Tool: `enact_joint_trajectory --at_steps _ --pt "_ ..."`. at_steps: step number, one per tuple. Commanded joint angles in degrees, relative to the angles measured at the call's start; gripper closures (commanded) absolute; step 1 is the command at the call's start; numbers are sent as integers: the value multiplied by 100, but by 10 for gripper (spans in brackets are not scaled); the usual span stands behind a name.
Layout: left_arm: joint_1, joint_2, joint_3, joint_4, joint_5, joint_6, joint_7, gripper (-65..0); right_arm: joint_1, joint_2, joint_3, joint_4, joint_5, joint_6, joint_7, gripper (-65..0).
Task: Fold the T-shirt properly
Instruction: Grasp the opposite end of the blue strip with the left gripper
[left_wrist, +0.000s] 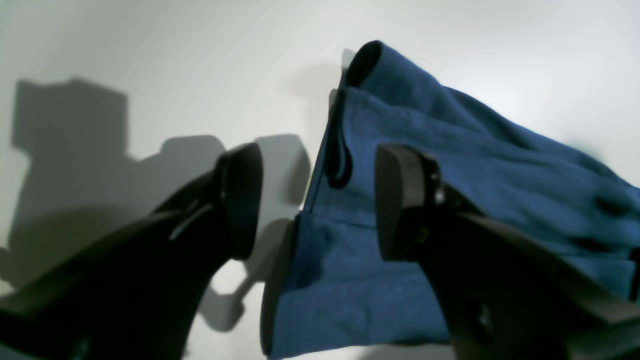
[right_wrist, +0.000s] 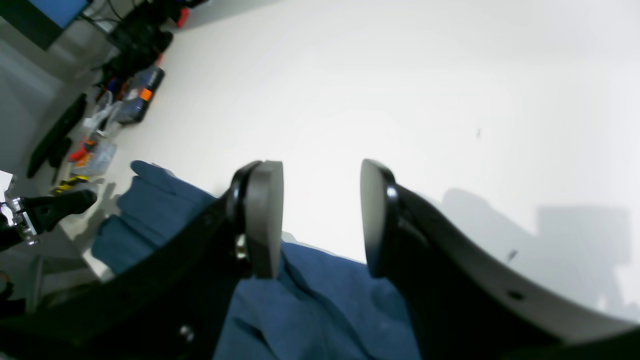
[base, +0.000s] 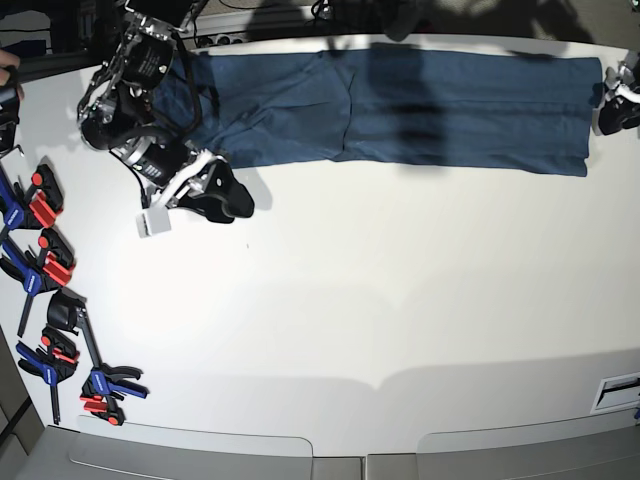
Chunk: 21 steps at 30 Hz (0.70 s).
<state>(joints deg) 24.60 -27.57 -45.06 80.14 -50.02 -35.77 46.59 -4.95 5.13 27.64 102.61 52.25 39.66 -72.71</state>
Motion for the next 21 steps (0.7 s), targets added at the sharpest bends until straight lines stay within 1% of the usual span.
enact_joint_trajectory --at_steps 1,5,9,10,11,14,16,18,21 --pt "17 -151 -7 81 -15 55 -170 -327 66 57 15 109 146 34 144 -233" --pt "-7 -173 20 -144 227 66 -358 -327 66 57 15 109 149 34 162 -233" --pt "-164 -214 20 -778 175 59 -389 -327 66 57 15 109 162 34 199 -233" --pt "-199 -214 20 -935 57 33 -328 -327 66 57 15 109 170 34 199 -233" --pt "-208 -214 20 -1064 -153 -83 -234 -327 66 55 15 109 175 34 201 -233" --pt "-205 -210 22 -1290 -1040 -376 208 -327 66 55 15 109 173 34 201 -233" --pt "-205 -195 20 -1322 -1445 -423 518 -327 66 57 15 109 170 34 201 -233" --pt "-205 -181 22 -1322 -1657 -423 706 -327 66 52 15 109 173 34 201 -233" --pt "-203 -179 22 -1320 -1646 -423 726 -327 66 39 15 109 173 34 201 -233"
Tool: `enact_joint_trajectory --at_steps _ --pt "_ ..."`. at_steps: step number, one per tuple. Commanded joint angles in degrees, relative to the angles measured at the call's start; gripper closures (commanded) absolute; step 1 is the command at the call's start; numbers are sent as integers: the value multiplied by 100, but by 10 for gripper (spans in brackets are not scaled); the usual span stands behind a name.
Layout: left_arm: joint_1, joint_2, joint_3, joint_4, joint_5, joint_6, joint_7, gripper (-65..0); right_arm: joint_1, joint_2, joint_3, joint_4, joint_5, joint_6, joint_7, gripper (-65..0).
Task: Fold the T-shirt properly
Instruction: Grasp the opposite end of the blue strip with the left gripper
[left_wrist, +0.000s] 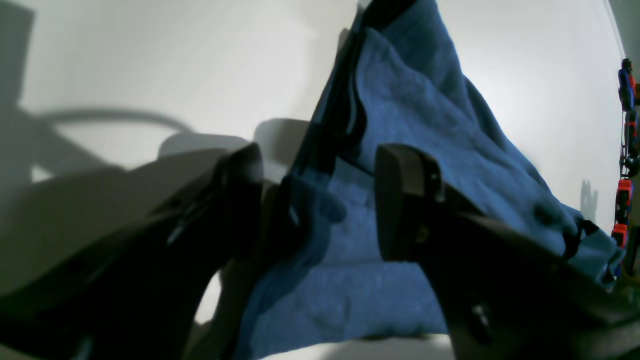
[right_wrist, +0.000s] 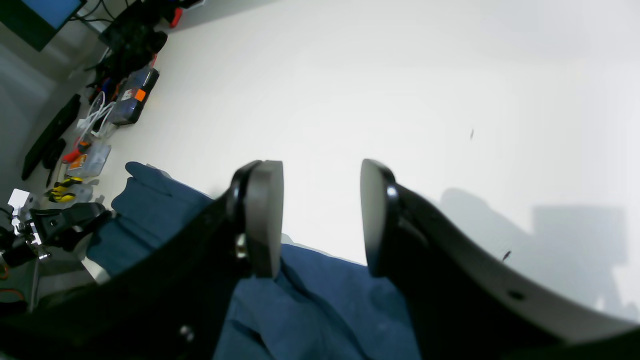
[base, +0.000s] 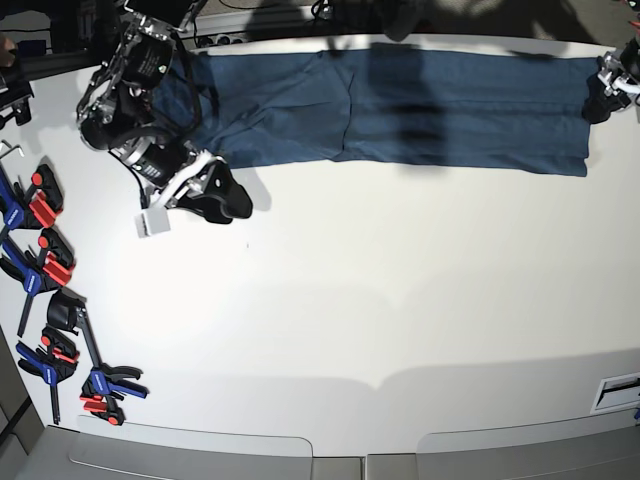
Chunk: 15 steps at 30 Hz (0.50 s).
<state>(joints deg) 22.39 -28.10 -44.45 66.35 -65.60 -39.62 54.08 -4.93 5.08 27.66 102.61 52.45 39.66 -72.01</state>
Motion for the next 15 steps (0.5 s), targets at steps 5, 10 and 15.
enact_joint_trajectory --at_steps 5,10,15 --pt "15 -111 -37 57 -44 -38 -9 -327 63 46 13 109 157 34 136 -233" --pt "15 -114 -37 57 -46 -38 83 -327 63 46 13 109 170 34 142 -233" --pt "-9 -114 9 57 -46 -38 85 -326 63 46 13 109 173 34 151 -233"
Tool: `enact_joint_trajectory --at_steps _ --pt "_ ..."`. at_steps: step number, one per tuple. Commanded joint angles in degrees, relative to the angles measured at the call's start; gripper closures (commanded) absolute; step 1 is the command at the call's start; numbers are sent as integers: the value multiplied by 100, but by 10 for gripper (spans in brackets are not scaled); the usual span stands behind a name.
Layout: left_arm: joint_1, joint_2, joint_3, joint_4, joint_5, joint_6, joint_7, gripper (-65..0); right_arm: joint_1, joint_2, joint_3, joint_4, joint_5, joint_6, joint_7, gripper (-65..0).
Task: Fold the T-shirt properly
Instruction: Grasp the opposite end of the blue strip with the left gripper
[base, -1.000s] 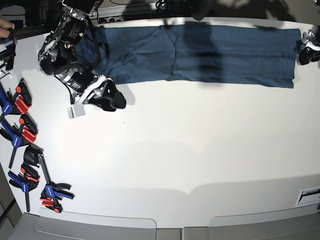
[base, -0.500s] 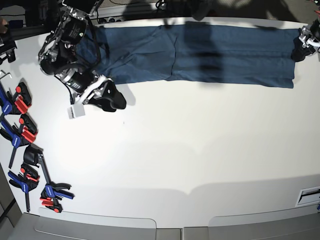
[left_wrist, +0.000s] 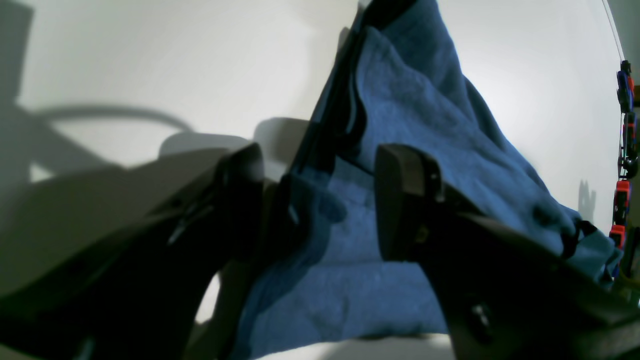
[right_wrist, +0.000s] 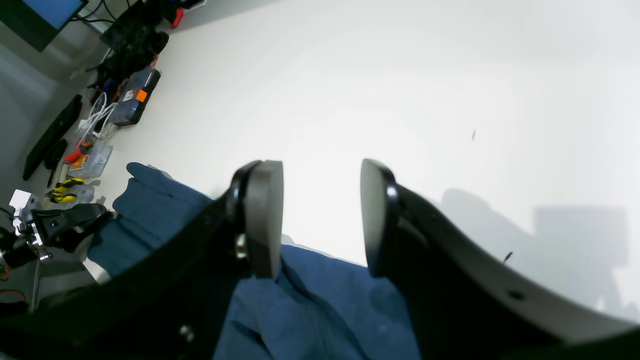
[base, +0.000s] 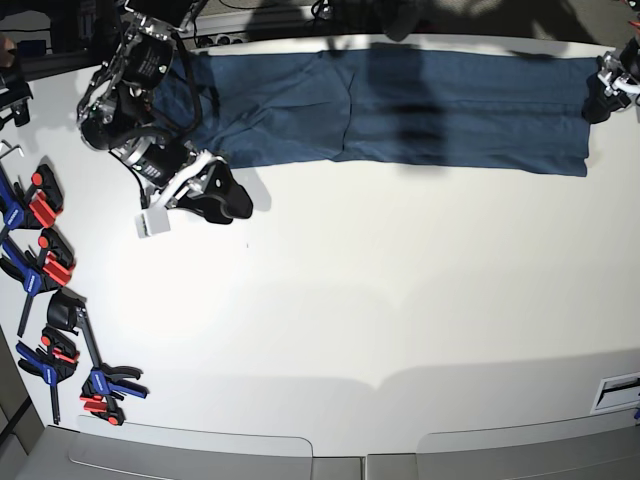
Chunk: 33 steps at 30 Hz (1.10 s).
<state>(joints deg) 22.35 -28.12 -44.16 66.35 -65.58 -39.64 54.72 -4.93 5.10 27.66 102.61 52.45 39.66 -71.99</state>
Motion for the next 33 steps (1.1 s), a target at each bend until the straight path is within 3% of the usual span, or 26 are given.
enact_joint_trajectory --at_steps 1,7,14,21,23,24,28,33 --pt "-24 -111 42 59 -50 -36 55 -326 63 44 11 109 173 34 155 -233" --pt "-195 -111 678 57 -48 -36 94 -326 61 44 13 109 168 34 168 -233" --pt "-216 -144 713 59 323 -36 125 -318 61 44 13 109 166 34 162 -233" --pt "-219 -142 708 59 446 -36 -111 -176 63 44 13 109 166 34 164 -233" --pt "-219 -142 708 59 446 -36 -323 -90 61 44 13 109 164 34 164 -233" --pt "-221 -142 708 59 446 -36 -439 -13 61 44 13 109 164 34 164 -233" --pt "-234 -144 702 70 444 -36 -916 0 61 44 13 109 149 34 162 -233" --pt "-234 -144 702 267 199 -36 -874 0 61 44 13 109 142 34 118 -233"
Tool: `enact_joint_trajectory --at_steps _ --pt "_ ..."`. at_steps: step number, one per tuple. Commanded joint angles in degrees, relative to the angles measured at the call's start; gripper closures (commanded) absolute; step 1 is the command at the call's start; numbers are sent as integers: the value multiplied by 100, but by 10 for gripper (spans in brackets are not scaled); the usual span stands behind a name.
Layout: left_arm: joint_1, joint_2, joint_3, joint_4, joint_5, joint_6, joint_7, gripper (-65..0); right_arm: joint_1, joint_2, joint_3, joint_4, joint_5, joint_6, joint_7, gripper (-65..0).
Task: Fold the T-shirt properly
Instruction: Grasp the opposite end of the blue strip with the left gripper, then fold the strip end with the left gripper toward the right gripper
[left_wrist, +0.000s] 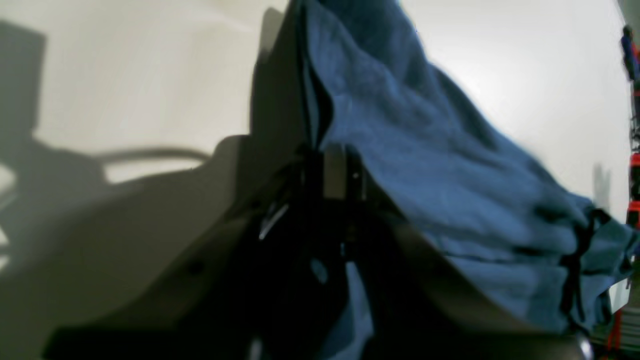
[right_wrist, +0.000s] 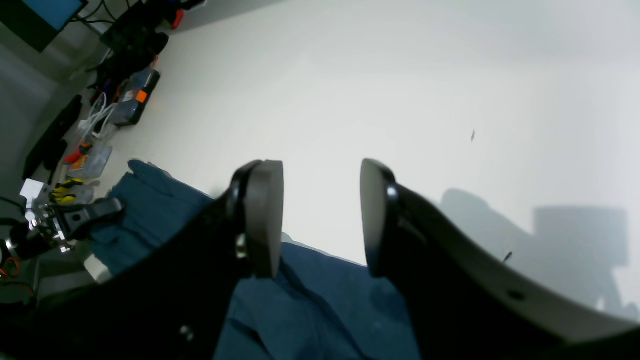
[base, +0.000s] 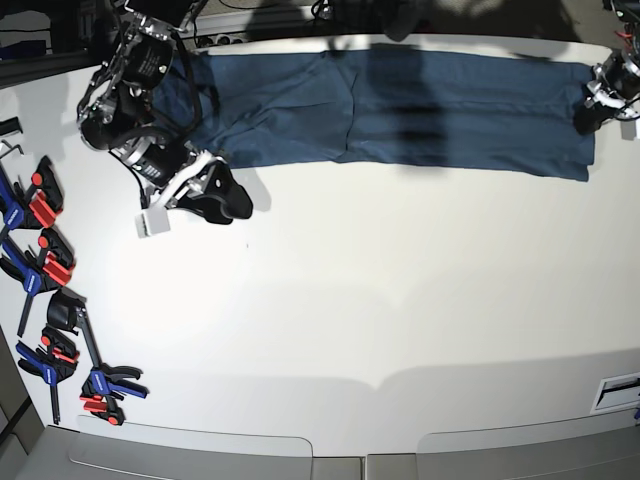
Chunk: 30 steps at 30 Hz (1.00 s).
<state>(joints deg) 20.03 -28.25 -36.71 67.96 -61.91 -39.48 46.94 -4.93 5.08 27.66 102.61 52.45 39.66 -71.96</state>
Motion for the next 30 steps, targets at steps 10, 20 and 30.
enact_joint_trajectory --at_steps 10,20,30 --pt "168 17 -42 1676 -629 -52 813 0 61 48 33 109 -831 34 457 -233" --pt "586 1237 -9 3161 -1425 -52 1526 0 61 118 848 105 -1950 -382 1049 -233" --pt "525 1316 1611 3318 -1399 -52 1491 0 61 684 1220 101 -1952 -463 1040 -233"
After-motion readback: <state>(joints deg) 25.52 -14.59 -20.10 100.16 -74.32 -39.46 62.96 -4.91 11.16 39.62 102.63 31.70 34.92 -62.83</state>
